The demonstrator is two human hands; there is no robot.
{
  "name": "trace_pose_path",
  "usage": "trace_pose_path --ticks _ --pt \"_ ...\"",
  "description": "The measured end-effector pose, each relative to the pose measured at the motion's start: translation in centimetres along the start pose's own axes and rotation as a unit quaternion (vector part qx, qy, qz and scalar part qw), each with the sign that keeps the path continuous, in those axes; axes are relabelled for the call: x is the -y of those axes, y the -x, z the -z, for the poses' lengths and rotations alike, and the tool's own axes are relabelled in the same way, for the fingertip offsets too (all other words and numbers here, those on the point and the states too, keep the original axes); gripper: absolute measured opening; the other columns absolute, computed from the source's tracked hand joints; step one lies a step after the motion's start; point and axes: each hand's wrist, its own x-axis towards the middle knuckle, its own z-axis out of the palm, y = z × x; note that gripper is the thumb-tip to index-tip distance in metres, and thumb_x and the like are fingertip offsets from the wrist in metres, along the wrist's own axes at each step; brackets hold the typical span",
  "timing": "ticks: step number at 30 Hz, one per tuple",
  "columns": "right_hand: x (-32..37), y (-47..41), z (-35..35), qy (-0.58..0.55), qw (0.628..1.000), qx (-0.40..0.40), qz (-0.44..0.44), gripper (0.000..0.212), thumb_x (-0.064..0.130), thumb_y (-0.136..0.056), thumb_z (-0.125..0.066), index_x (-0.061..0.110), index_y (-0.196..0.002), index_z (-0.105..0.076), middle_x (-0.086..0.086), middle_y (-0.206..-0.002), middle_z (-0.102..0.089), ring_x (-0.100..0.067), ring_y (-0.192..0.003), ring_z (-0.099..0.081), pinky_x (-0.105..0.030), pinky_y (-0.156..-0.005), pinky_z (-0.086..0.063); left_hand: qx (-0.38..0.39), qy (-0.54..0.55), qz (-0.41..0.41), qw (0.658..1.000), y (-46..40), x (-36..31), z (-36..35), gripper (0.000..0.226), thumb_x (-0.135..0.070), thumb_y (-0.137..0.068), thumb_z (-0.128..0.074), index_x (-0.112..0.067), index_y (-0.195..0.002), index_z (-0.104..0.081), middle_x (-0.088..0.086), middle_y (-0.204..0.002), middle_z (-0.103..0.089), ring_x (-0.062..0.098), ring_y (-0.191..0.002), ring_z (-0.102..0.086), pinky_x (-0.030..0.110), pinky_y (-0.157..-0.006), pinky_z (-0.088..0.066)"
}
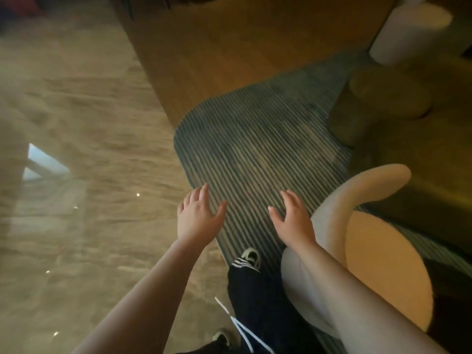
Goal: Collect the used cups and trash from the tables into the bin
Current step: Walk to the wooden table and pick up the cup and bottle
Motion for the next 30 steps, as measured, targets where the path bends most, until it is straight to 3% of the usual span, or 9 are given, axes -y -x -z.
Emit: trace_pose_path --ticks 6,17,24,30 --pt "-1.4 -16.9 1.4 -0.008 0.999 -0.03 -0.02 0.063 0.047 -0.094 -0.046 0.017 -0.147 -0.029 -0.006 -0.156 -0.022 -0.021 -0.143 -0.021 -0.036 -0.111 -0.026 0.022 -0.01 -0.034 0.999 -18.0 -3.5 -1.9 0.074 -0.062 -0.089 -0.032 -0.019 -0.148 -0.022 0.004 -0.151 -0.031 0.022 -0.139 -0.025 0.045 -0.113 -0.021" --pt "-1.3 -51.4 14.7 -0.004 0.997 -0.054 -0.051 0.062 0.047 -0.095 -0.046 0.013 -0.146 -0.033 -0.008 -0.155 -0.025 -0.023 -0.143 -0.021 -0.039 -0.114 -0.026 0.048 -0.028 -0.118 0.991 -55.0 -19.4 -0.4 0.075 -0.064 -0.089 -0.029 -0.017 -0.147 -0.023 0.005 -0.151 -0.031 0.023 -0.139 -0.025 0.046 -0.113 -0.021" --pt "-5.1 -69.2 20.6 -0.003 0.993 -0.081 -0.087 0.062 0.044 -0.096 -0.047 0.011 -0.146 -0.032 -0.008 -0.155 -0.024 -0.023 -0.143 -0.02 -0.039 -0.114 -0.026 0.08 -0.023 -0.154 0.985 -74.2 -28.3 -4.9 0.075 -0.064 -0.09 -0.029 -0.017 -0.147 -0.024 0.005 -0.151 -0.031 0.023 -0.139 -0.025 0.046 -0.112 -0.021" --pt "-8.5 -90.4 24.6 0.008 0.988 -0.103 -0.114 0.062 0.043 -0.096 -0.047 0.011 -0.146 -0.032 -0.008 -0.155 -0.025 -0.023 -0.142 -0.021 -0.038 -0.114 -0.026 0.085 -0.026 -0.183 0.979 -95.7 -36.3 -9.2 0.073 -0.062 -0.09 -0.031 -0.016 -0.147 -0.025 0.005 -0.15 -0.032 0.025 -0.137 -0.028 0.047 -0.11 -0.024"
